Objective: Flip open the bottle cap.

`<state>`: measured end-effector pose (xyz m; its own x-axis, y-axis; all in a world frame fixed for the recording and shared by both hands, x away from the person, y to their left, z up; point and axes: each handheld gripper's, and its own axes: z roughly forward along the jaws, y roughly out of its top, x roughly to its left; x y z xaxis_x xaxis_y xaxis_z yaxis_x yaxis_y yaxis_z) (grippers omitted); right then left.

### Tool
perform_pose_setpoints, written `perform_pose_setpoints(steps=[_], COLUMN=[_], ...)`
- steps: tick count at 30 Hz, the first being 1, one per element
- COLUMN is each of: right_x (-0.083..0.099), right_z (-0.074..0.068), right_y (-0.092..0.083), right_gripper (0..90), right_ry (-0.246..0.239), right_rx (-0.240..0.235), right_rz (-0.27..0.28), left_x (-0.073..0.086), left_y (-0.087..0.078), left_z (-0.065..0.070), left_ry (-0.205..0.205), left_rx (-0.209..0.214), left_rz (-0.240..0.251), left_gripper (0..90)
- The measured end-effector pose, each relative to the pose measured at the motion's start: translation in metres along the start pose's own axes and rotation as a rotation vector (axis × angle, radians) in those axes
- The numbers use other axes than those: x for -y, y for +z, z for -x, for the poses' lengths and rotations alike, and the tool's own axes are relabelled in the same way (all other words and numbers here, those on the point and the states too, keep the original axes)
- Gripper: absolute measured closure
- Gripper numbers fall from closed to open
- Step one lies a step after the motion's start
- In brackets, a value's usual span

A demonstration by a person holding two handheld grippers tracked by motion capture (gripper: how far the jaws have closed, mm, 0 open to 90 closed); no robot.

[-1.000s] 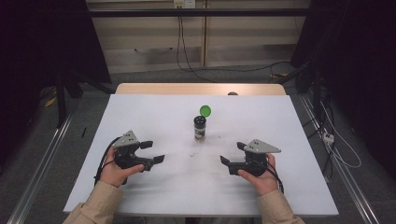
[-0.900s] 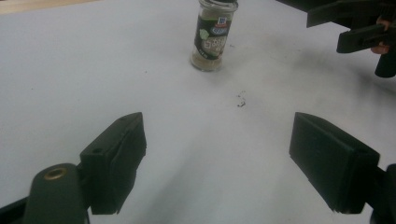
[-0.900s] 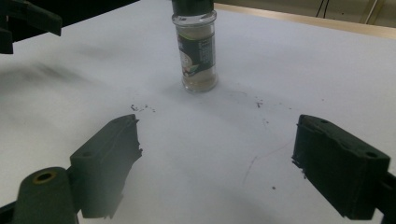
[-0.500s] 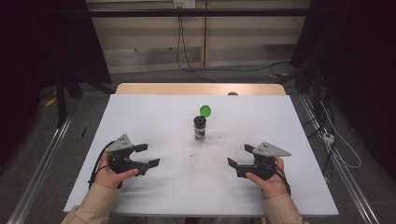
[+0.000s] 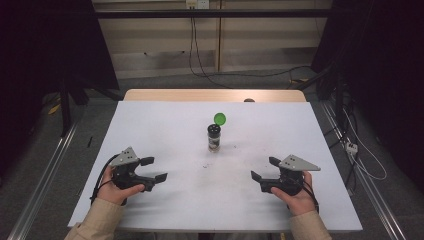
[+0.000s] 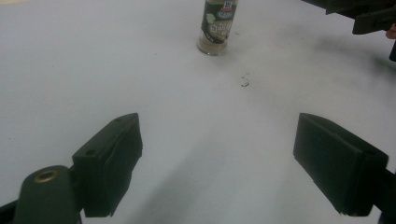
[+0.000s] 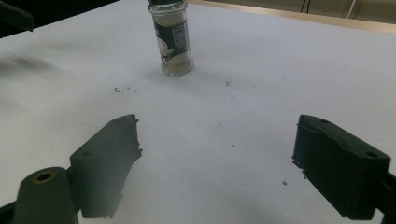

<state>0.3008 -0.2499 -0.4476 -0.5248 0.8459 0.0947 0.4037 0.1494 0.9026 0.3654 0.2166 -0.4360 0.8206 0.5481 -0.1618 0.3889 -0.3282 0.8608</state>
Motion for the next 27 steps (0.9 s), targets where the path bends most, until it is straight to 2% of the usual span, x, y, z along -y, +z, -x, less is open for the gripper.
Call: perform_pose_setpoints(steps=[27], right_x=[0.015], right_z=[0.014], right_y=[-0.022], right_gripper=[13.9], right_ry=[0.003], right_rx=[0.032], right_rz=[-0.002], left_x=[0.015], left_y=[-0.017], left_z=[-0.004], left_ry=[-0.008], left_rx=[-0.028], left_rz=[0.007], left_gripper=[13.7])
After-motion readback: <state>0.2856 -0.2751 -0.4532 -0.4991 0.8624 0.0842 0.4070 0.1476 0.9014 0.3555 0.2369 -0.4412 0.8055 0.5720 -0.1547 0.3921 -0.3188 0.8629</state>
